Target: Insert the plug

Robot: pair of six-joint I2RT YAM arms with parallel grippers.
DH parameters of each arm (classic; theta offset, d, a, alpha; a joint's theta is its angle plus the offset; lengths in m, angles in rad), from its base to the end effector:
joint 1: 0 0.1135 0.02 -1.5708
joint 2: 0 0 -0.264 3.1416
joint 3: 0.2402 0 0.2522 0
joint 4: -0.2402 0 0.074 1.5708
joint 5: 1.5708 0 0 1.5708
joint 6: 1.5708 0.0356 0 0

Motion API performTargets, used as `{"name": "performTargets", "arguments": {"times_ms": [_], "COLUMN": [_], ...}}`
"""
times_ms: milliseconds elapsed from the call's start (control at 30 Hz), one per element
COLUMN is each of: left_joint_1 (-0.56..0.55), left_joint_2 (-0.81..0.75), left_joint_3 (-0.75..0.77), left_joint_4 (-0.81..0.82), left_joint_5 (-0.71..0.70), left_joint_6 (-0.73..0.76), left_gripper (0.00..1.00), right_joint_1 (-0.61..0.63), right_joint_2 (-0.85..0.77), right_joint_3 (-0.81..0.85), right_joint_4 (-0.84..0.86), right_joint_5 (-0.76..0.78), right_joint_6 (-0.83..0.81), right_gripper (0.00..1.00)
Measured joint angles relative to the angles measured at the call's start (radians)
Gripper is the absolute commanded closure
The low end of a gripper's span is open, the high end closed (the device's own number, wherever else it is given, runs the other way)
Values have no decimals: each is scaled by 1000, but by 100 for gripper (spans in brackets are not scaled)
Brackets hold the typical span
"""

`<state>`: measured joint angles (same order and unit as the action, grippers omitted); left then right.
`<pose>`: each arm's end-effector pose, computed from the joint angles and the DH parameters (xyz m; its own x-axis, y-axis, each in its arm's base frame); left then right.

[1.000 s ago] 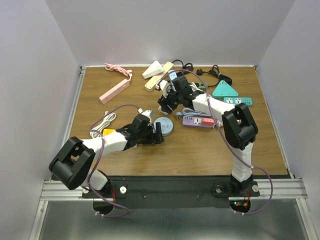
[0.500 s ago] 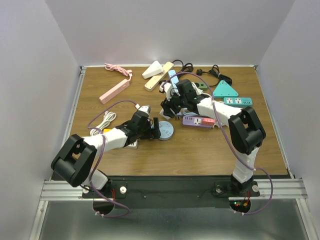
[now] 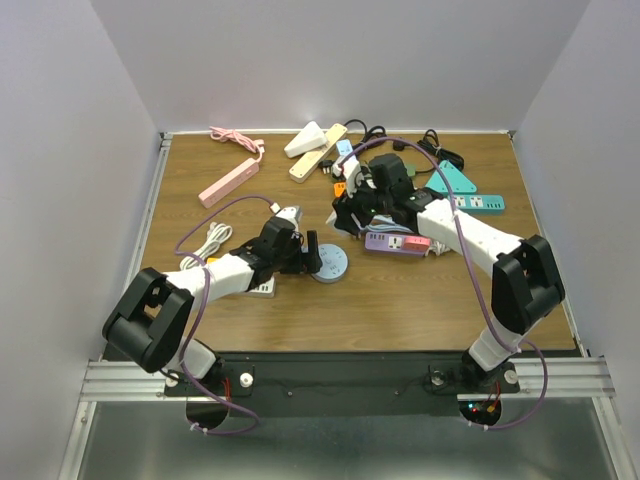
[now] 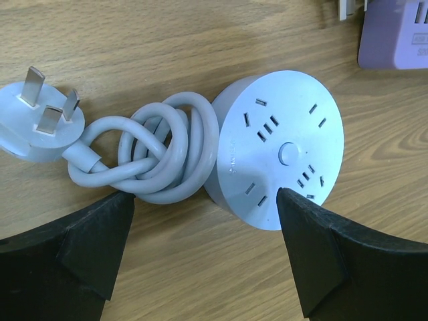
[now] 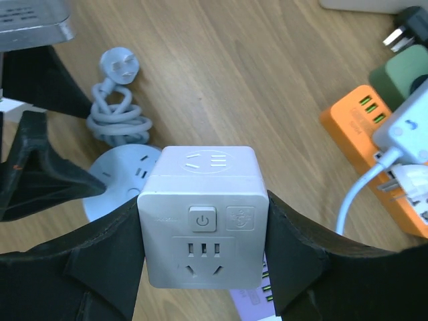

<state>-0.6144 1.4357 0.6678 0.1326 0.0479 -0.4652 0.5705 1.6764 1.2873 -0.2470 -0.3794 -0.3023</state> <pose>0.2364 -0.1689 0.1831 -0.7058 -0.0504 -0.7066 0.3253 0.8630 -0.3865 0.3155 0.2181 0.2750 -0.2533 -0.4911 -0.8334 -0.8671 0.4972 -0.0294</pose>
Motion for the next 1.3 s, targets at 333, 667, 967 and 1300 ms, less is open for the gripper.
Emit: {"name": "performTargets", "arguments": {"times_ms": [333,667,967,1300], "left_joint_1": [4,7,7,7], "left_joint_2": [3,14,16,16], "left_joint_3": [0,0,-7,-7], "left_joint_4": [7,20,26,27], "left_joint_5": [9,29,35,39], "left_joint_6": [17,16,15,15], "left_gripper": [10,14,14,14], "right_joint_1": [35,126,138,145], "right_joint_2": [0,0,-10,-19], "right_joint_3": [-19,-44,-94,-105], "right_joint_4": [-117,-143,-147,-142], "right_joint_5": [5,98,183,216], "right_joint_6": [84,239,368,428], "right_gripper": [100,100,100,100]}}
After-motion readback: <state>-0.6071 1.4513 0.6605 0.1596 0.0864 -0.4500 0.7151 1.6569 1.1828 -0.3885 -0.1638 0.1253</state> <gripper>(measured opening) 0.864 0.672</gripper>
